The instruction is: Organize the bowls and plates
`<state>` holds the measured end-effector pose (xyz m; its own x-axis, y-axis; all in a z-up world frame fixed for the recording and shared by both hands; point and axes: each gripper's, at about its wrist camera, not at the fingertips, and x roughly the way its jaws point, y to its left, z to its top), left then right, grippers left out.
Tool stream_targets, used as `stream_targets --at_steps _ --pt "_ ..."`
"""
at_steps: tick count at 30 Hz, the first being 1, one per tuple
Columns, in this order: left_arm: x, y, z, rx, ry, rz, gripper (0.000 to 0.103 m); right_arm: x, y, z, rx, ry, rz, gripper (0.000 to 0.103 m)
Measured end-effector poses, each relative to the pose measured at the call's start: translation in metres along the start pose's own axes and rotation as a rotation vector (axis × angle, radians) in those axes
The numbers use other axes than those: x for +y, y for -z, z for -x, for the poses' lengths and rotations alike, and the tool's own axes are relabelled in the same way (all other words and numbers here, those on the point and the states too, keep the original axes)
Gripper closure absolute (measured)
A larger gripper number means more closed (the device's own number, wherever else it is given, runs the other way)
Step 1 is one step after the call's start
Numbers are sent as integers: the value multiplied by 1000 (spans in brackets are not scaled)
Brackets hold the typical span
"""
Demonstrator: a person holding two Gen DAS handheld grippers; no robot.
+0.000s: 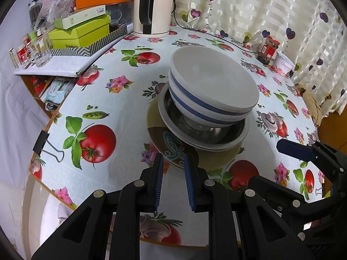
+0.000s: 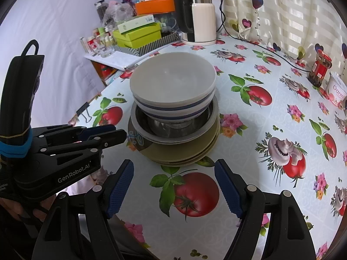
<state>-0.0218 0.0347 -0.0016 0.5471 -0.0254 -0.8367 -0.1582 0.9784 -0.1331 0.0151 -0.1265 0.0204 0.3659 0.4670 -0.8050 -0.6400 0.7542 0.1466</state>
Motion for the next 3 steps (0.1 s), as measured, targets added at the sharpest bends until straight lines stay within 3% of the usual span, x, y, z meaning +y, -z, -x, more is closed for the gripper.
stream_targets --at_steps 3 --pt "-1 -1 0 1 -1 -1 83 1 1 0 1 -1 0 25"
